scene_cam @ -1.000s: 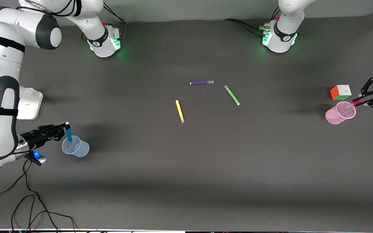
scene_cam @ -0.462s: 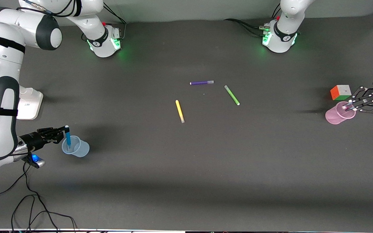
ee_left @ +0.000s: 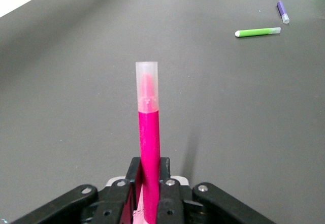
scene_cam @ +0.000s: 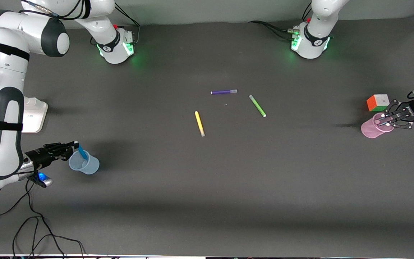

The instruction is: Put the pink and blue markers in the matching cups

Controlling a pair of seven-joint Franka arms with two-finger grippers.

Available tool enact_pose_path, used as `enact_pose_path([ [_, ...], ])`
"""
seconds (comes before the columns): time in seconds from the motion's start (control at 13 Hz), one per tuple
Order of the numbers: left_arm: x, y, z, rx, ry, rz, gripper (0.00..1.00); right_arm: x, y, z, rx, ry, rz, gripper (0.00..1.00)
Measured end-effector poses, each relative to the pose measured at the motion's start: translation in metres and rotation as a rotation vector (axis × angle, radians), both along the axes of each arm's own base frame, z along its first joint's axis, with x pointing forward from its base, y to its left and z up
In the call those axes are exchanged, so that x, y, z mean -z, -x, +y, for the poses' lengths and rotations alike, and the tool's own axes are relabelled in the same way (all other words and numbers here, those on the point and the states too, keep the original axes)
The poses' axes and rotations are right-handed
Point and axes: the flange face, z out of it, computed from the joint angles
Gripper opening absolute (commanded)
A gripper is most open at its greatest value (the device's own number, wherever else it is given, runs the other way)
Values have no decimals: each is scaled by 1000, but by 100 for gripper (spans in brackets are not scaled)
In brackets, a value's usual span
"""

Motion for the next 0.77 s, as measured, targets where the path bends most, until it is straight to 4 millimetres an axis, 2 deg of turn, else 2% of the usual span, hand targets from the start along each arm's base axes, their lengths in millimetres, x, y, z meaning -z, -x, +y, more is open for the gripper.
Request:
enact_pose_path([
  [0.15, -2, -4, 0, 11, 15, -4, 100, 0, 0, 0, 0, 0, -1, 97],
  [0.31, -5, -8, 2, 13, 14, -12, 100, -4, -2, 0, -2, 2, -10, 99],
  [0.46, -15, -16, 5, 17, 14, -26, 100, -19, -7, 2, -9, 9, -41, 99],
  [0.62, -34, -29, 9, 16, 20, -30, 100, -56, -12, 12, -41, 40, -93, 100],
  [0.77, -44, -36, 10, 17, 22, -31, 100, -109, -15, 36, -107, 114, -163, 100],
])
